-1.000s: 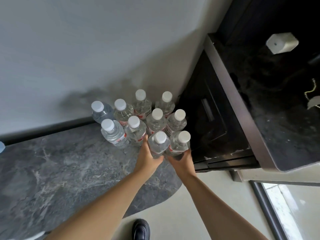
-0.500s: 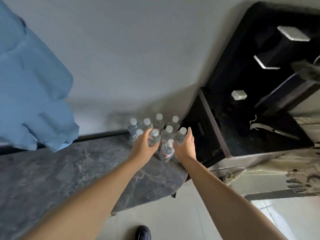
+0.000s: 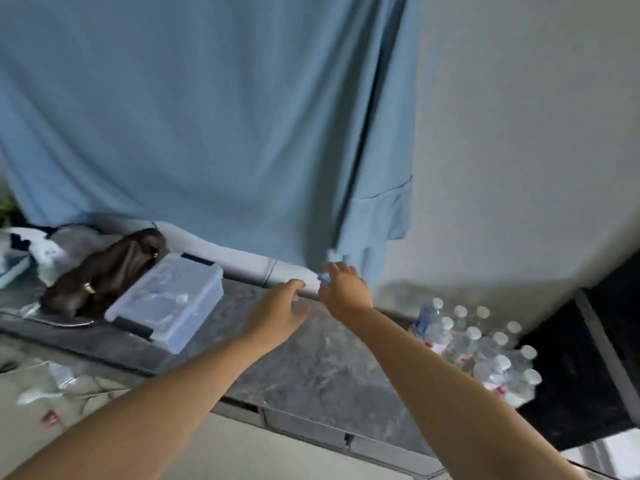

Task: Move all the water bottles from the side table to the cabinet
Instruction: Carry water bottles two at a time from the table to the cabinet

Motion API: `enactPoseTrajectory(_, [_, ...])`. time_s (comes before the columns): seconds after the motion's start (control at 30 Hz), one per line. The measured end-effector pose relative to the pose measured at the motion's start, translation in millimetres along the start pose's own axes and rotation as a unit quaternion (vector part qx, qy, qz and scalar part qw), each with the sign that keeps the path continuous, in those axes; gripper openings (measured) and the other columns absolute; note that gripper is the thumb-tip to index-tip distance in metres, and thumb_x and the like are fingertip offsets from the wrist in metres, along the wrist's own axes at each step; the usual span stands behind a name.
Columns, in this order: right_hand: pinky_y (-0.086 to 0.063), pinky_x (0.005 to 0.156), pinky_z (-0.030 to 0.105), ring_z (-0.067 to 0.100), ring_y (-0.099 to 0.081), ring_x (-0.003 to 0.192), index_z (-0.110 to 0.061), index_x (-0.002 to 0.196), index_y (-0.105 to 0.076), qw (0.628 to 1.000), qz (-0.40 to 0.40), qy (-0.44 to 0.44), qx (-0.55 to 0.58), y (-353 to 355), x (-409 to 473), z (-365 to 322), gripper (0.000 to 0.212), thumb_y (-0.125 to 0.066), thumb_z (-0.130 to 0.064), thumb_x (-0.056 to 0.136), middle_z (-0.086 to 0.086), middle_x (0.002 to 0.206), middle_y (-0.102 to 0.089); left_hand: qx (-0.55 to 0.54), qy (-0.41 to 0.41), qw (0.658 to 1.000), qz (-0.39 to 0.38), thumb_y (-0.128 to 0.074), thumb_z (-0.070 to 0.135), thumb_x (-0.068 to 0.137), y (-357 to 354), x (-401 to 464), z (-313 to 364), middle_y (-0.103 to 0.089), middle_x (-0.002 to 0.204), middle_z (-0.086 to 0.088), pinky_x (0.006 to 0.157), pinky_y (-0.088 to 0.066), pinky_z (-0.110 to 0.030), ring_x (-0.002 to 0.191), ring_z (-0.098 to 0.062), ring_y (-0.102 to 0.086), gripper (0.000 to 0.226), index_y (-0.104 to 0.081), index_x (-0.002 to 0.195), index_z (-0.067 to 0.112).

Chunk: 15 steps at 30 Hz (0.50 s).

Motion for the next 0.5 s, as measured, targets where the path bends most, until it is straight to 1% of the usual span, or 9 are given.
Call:
enactPoseTrajectory(0.1, [-0.033, 0.105, 0.039, 0.027, -0.040, 0.131, -0.019, 0.136, -0.049, 0.994, -0.056, 0.085, -0.043, -40.1, 1.0, -116.0, 0.044, -0.050, -0.021, 0.092, 0.007, 0.140, -0.047, 0.043, 0.049, 0.997, 0.043, -0.059, 0.027, 0.089, 80.3, -47.2, -56.5, -0.062, 0.121, -0.003, 0.086, -0.048, -0.031, 0.113, -0.015, -0.058, 0.041, -0.051, 0.128, 0.019])
enactPoseTrajectory(0.2, [-0.034, 0.106, 0.041, 0.028, -0.043, 0.130, -0.018, 0.137, -0.047, 0.975, -0.105, 0.180, -0.072, -79.2, -12.4, -223.7, 0.043, -0.046, -0.022, 0.095, 0.009, 0.139, -0.048, 0.088, 0.121, 0.984, 0.101, -0.058, 0.027, 0.090, 157.9, -97.2, -110.0, -0.062, 0.122, -0.008, 0.089, -0.048, -0.035, 0.112, -0.024, -0.059, 0.043, -0.052, 0.130, 0.015])
enactPoseTrajectory(0.33, [-0.034, 0.104, 0.042, 0.029, -0.046, 0.127, -0.017, 0.132, -0.050, 0.943, -0.122, 0.298, -0.087, -116.3, -43.8, -339.0, 0.037, -0.045, -0.029, 0.097, 0.009, 0.136, -0.051, 0.082, 0.197, 0.966, 0.146, -0.057, 0.024, 0.089, 232.3, -165.6, -158.9, -0.061, 0.119, -0.008, 0.091, -0.049, -0.037, 0.112, -0.023, -0.059, 0.039, -0.053, 0.127, 0.016])
enactPoseTrajectory(0.4, [-0.039, 0.100, 0.043, 0.030, -0.050, 0.123, -0.016, 0.124, -0.056, 0.920, -0.123, 0.362, -0.086, -133.1, -65.7, -395.2, 0.033, -0.048, -0.029, 0.095, 0.009, 0.129, -0.056, 0.099, 0.229, 0.950, 0.190, -0.056, 0.023, 0.089, 268.3, -204.2, -177.6, -0.060, 0.121, -0.005, 0.087, -0.049, -0.032, 0.107, -0.021, -0.060, 0.037, -0.054, 0.125, 0.016])
enactPoseTrajectory(0.47, [-0.045, 0.094, 0.041, 0.032, -0.057, 0.115, -0.015, 0.116, -0.059, 0.886, -0.121, 0.436, -0.103, -152.6, -95.3, -452.5, 0.026, -0.050, -0.027, 0.094, 0.010, 0.120, -0.061, 0.114, 0.264, 0.927, 0.240, -0.055, 0.023, 0.090, 301.6, -249.5, -196.4, -0.059, 0.116, -0.003, 0.079, -0.045, -0.028, 0.097, -0.020, -0.060, 0.032, -0.056, 0.121, 0.016])
enactPoseTrajectory(0.5, [-0.047, 0.092, 0.040, 0.032, -0.058, 0.113, -0.015, 0.115, -0.060, 0.871, -0.118, 0.465, -0.108, -160.3, -109.0, -475.5, 0.025, -0.049, -0.027, 0.095, 0.010, 0.119, -0.063, 0.118, 0.281, 0.916, 0.262, -0.055, 0.023, 0.090, 314.9, -270.2, -204.3, -0.059, 0.114, -0.003, 0.080, -0.045, -0.028, 0.098, -0.020, -0.059, 0.029, -0.057, 0.118, 0.016])
Point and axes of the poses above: each hand's wrist, its own x-axis towards the middle knuckle, its own y-axis out of the back of the hand, z = x × y, the point moved 7 cm from there along x, towards the middle knuckle
